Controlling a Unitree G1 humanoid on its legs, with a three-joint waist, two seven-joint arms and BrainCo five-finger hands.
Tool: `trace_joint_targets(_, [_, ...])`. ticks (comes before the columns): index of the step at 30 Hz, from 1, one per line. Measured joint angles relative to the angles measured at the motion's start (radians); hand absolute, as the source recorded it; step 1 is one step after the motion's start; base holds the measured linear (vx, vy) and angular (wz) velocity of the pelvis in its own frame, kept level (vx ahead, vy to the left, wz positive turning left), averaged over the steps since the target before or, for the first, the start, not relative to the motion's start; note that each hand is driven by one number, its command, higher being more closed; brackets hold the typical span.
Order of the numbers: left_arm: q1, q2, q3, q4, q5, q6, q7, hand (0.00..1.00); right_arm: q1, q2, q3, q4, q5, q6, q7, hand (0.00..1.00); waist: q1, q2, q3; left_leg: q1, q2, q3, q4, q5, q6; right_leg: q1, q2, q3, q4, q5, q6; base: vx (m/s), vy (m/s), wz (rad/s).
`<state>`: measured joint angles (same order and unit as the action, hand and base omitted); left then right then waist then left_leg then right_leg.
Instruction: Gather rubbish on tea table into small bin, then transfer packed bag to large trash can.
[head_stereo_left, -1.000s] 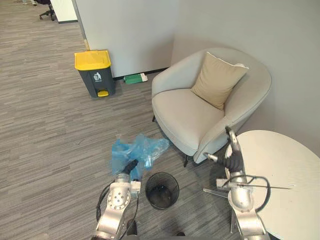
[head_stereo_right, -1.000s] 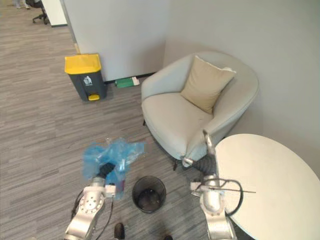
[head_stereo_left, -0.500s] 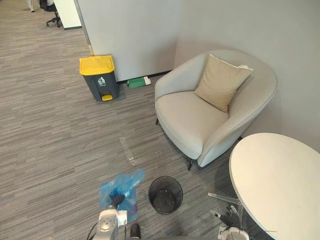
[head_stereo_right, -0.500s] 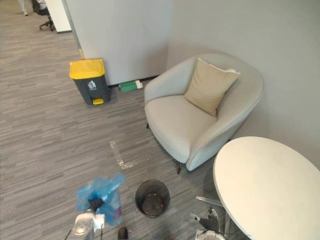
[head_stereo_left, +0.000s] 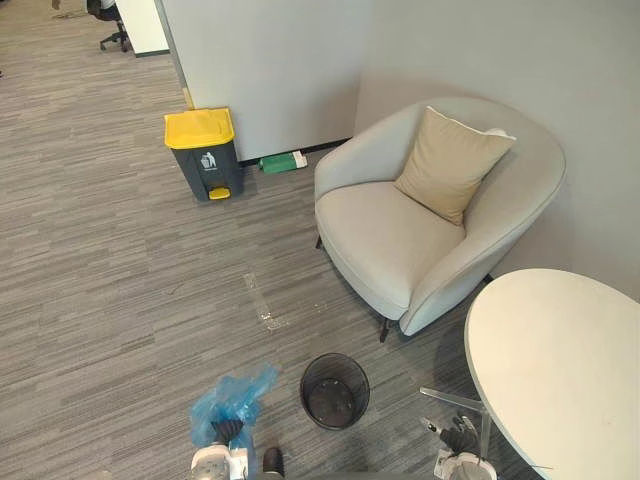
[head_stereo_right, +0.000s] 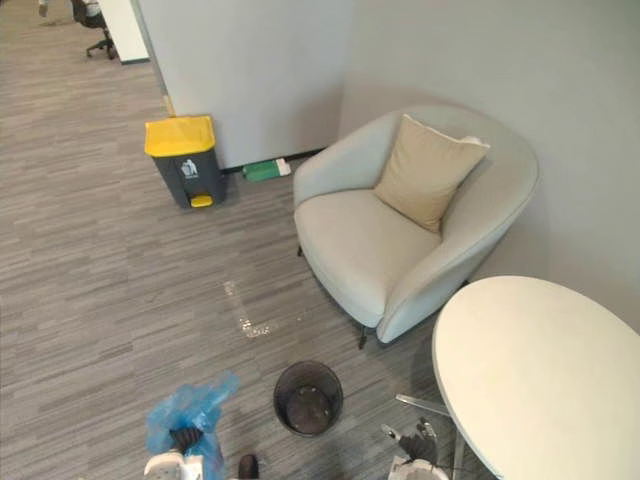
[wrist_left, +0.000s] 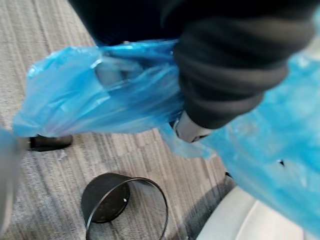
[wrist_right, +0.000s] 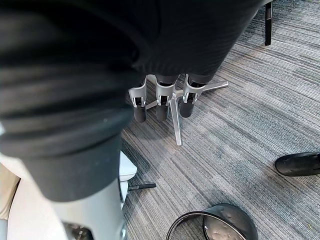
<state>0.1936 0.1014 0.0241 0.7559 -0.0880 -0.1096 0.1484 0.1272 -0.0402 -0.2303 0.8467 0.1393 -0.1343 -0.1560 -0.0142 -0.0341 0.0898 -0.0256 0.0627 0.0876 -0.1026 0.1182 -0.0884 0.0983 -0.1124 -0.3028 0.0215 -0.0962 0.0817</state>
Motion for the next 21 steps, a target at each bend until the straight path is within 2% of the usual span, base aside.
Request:
trace_joint_targets(2, [-0.04, -0.005, -0.001, -0.066, -0.029, -0.007, 0.002, 1.0, -0.048, -0.008, 0.0, -0.001, 0.019, 0.0, -0.009, 0.0, 0.0, 0.013, 0.021, -0.155, -0.018, -0.058, 0.088, 0.014, 0.013, -0.085, -0.017, -0.09, 0.059, -0.016, 0.001, -0.04, 0.004, 1.04])
trace_joint_targets(3, [-0.043, -0.005, -0.002, -0.082, -0.033, -0.01, 0.002, 1.0, -0.057, -0.009, 0.0, -0.001, 0.019, 0.0, -0.012, 0.0, 0.001, 0.011, 0.026, -0.176, -0.022, -0.056, 0.094, 0.031, 0.024, -0.097, -0.021, -0.105, 0.068, -0.017, -0.001, -0.06, 0.028, 1.13])
trace_joint_targets(4, [-0.047, -0.003, -0.004, -0.116, -0.036, -0.014, 0.003, 1.0, -0.077, -0.009, -0.001, -0.002, 0.019, 0.0, -0.017, 0.0, 0.001, 0.006, 0.04, -0.215, -0.04, -0.053, 0.092, 0.08, 0.044, -0.118, -0.035, -0.14, 0.086, -0.02, -0.007, -0.09, 0.072, 1.07])
trace_joint_targets(5, [-0.058, -0.005, -0.012, -0.146, -0.043, -0.015, 0.003, 1.0, -0.097, -0.005, -0.002, -0.004, 0.019, 0.0, -0.022, 0.0, 0.003, -0.014, 0.055, -0.224, -0.05, -0.008, 0.077, 0.099, 0.064, -0.127, -0.079, -0.183, 0.092, -0.015, -0.02, -0.08, 0.12, 1.06])
trace_joint_targets(6, [-0.044, -0.005, -0.011, -0.149, -0.048, -0.013, 0.004, 1.0, -0.124, -0.002, 0.0, -0.009, 0.018, -0.002, -0.022, 0.0, 0.008, -0.024, 0.064, -0.226, -0.017, 0.13, 0.219, -0.051, 0.117, -0.108, -0.095, -0.202, 0.097, -0.014, -0.018, 0.0, 0.109, 0.72])
trace_joint_targets(7, [-0.039, -0.005, -0.012, -0.148, -0.052, -0.013, 0.003, 1.0, -0.128, -0.002, 0.0, -0.012, 0.018, -0.005, -0.022, 0.0, 0.007, -0.026, 0.066, -0.219, -0.001, 0.171, 0.261, -0.095, 0.127, -0.101, -0.104, -0.208, 0.104, -0.014, -0.018, 0.07, 0.136, 0.37])
trace_joint_targets(8, [-0.032, -0.013, -0.014, -0.147, -0.052, -0.014, 0.003, 1.0, -0.133, -0.003, -0.001, -0.015, 0.016, -0.005, -0.022, 0.0, 0.004, -0.03, 0.07, -0.184, 0.069, 0.273, 0.338, -0.17, 0.101, -0.088, -0.127, -0.219, 0.138, -0.014, -0.017, 0.1, 0.189, 0.38])
trace_joint_targets(9, [-0.032, -0.019, -0.014, -0.147, -0.052, -0.015, 0.003, 1.0, -0.133, -0.004, -0.002, -0.015, 0.015, -0.004, -0.022, 0.0, 0.0, -0.021, 0.067, -0.152, 0.111, 0.322, 0.33, -0.18, 0.081, -0.073, -0.141, -0.228, 0.157, -0.017, -0.011, 0.08, 0.271, 0.5])
trace_joint_targets(10, [-0.038, -0.021, -0.014, -0.146, -0.052, -0.015, 0.003, 1.0, -0.133, -0.011, -0.003, -0.015, 0.013, -0.003, -0.023, 0.0, -0.006, -0.017, 0.063, -0.145, 0.106, 0.334, 0.323, -0.179, 0.043, -0.071, -0.159, -0.239, 0.167, -0.014, 0.003, 0.05, 0.195, 0.4])
trace_joint_targets(11, [-0.046, -0.019, -0.014, -0.146, -0.052, -0.015, 0.003, 1.0, -0.132, -0.008, -0.003, -0.014, 0.012, -0.001, -0.025, 0.0, -0.005, -0.024, 0.061, -0.145, 0.092, 0.339, 0.317, -0.179, 0.044, -0.072, -0.172, -0.245, 0.166, -0.006, 0.017, 0.02, 0.234, 0.33])
trace_joint_targets(13, [-0.077, 0.004, -0.046, -0.146, -0.051, -0.018, 0.003, 1.0, -0.128, 0.014, -0.002, -0.013, -0.006, 0.007, -0.022, 0.0, -0.006, -0.042, 0.056, -0.146, 0.023, 0.313, 0.253, -0.154, 0.066, -0.078, -0.21, -0.286, 0.156, 0.048, 0.054, 0.01, 0.296, 0.47])
trace_joint_targets(16, [-0.094, 0.039, -0.092, -0.145, -0.048, -0.028, 0.001, 1.0, -0.126, 0.016, -0.003, -0.004, -0.019, 0.018, -0.024, 0.0, -0.011, -0.03, 0.055, -0.168, -0.027, 0.256, 0.23, -0.135, 0.084, -0.073, -0.237, -0.294, 0.151, 0.114, 0.067, 0.0, 0.255, 0.58])
trace_joint_targets(17, [-0.094, 0.041, -0.094, -0.143, -0.045, -0.03, 0.001, 1.0, -0.126, 0.019, -0.003, -0.004, -0.02, 0.019, -0.025, 0.0, -0.01, -0.03, 0.055, -0.172, -0.031, 0.252, 0.237, -0.138, 0.087, -0.073, -0.243, -0.294, 0.158, 0.117, 0.067, -0.01, 0.221, 0.55])
trace_joint_targets(18, [-0.096, 0.039, -0.104, -0.14, -0.026, -0.032, 0.001, 1.0, -0.124, 0.018, -0.003, -0.004, -0.02, 0.022, -0.025, 0.0, -0.012, -0.017, 0.06, -0.189, -0.043, 0.228, 0.276, -0.201, 0.104, -0.097, -0.274, -0.274, 0.254, 0.105, 0.033, -0.02, 0.17, 0.39])
trace_joint_targets(19, [-0.092, 0.038, -0.109, -0.14, -0.019, -0.032, 0.0, 1.0, -0.123, 0.017, -0.002, -0.004, -0.02, 0.026, -0.025, 0.0, -0.011, -0.015, 0.061, -0.19, -0.046, 0.227, 0.284, -0.215, 0.103, -0.114, -0.285, -0.249, 0.297, 0.096, -0.002, -0.02, 0.209, 0.38])
trace_joint_targets(20, [-0.089, 0.04, -0.125, -0.141, -0.007, -0.031, 0.0, 1.0, -0.122, 0.019, 0.003, -0.003, -0.019, 0.031, -0.023, 0.0, -0.008, -0.004, 0.068, -0.171, -0.055, 0.22, 0.278, -0.234, 0.11, -0.206, -0.288, -0.089, 0.452, 0.052, -0.103, -0.01, 0.109, 0.14])
trace_joint_targets(21, [-0.087, 0.039, -0.127, -0.14, -0.004, -0.031, 0.0, 1.0, -0.121, 0.021, 0.007, -0.003, -0.018, 0.031, -0.021, 0.0, -0.011, 0.003, 0.074, -0.163, -0.055, 0.213, 0.273, -0.237, 0.108, -0.23, -0.271, -0.028, 0.497, 0.025, -0.092, 0.01, 0.135, 0.24])
